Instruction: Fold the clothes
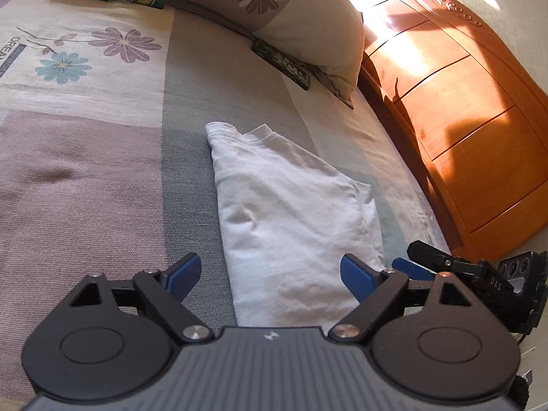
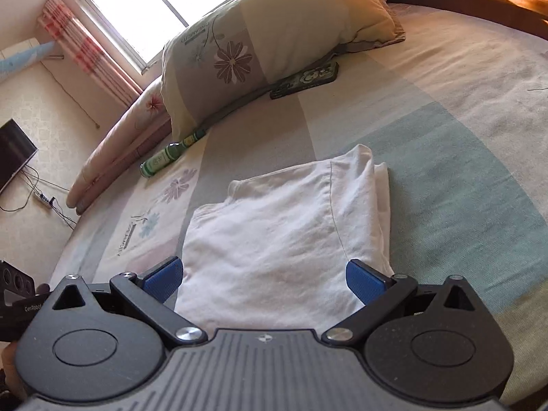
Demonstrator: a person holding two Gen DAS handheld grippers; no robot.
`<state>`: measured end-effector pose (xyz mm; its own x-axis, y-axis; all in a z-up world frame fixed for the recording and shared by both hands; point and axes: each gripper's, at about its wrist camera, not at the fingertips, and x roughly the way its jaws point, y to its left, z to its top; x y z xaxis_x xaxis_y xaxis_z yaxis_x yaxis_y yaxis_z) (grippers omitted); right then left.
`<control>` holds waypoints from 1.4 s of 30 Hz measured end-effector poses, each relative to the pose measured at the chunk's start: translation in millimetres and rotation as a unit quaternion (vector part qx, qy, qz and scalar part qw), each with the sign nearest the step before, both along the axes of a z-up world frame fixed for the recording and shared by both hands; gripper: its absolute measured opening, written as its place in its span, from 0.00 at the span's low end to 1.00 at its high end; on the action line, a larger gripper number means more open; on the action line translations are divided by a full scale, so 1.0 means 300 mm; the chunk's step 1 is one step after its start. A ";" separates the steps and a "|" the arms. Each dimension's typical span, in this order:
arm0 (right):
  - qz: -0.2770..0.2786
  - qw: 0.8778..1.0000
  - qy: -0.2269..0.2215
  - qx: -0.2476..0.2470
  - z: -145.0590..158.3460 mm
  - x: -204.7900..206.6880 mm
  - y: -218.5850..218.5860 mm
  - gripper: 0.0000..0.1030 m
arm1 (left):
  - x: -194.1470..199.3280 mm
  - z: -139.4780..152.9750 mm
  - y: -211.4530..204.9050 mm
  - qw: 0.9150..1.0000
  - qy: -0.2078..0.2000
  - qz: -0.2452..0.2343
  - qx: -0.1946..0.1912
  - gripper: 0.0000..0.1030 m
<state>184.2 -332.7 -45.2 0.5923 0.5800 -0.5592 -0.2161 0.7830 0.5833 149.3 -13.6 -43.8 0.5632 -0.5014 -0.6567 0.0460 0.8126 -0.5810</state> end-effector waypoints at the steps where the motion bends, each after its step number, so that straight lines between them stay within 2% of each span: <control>1: 0.002 1.000 0.005 0.011 -0.011 0.020 0.006 1.00 | 0.009 -0.007 0.000 1.000 0.002 0.001 -0.009 0.86; 5: -0.013 0.999 0.035 0.023 -0.099 0.067 0.022 1.00 | 0.029 -0.022 -0.002 1.000 0.000 0.005 -0.019 0.86; 10: -0.019 0.999 0.026 0.044 -0.070 0.055 -0.051 1.00 | 0.057 -0.043 0.003 0.999 -0.004 0.003 -0.033 0.86; 14: -0.030 0.998 0.018 0.045 -0.040 0.083 -0.153 1.00 | 0.092 -0.082 0.010 0.999 0.010 0.005 -0.052 0.86; 17: -0.017 0.995 0.067 0.071 -0.094 0.142 -0.212 1.00 | 0.111 -0.122 0.021 0.995 0.034 0.002 -0.096 0.86; 19: -0.010 0.991 0.096 0.097 -0.130 0.172 -0.237 1.00 | 0.119 -0.156 0.034 0.988 0.056 0.004 -0.143 0.86; 21: -0.004 0.985 0.117 0.123 -0.158 0.193 -0.255 1.00 | 0.129 -0.182 0.037 0.985 0.076 0.004 -0.157 0.86; 28: 0.035 0.984 0.130 0.116 -0.156 0.267 -0.205 1.00 | 0.205 -0.198 0.026 0.981 0.084 -0.023 -0.173 0.90; 34: 0.032 0.982 0.127 0.138 -0.168 0.351 -0.187 1.00 | 0.283 -0.207 0.004 0.980 0.084 -0.029 -0.180 0.92; 39: 0.047 0.979 0.135 0.142 -0.167 0.315 -0.194 1.00 | 0.256 -0.215 0.004 0.975 0.094 -0.034 -0.197 0.95; 42: 0.071 0.976 0.154 0.140 -0.165 0.263 -0.197 1.00 | 0.210 -0.211 -0.003 0.975 0.104 -0.051 -0.191 0.95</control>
<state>263.1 -391.7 -94.6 0.3240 0.7994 -0.5059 -0.0913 0.5587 0.8243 212.5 -14.5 -107.0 0.3725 -0.7785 -0.5051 -0.0355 0.5320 -0.8460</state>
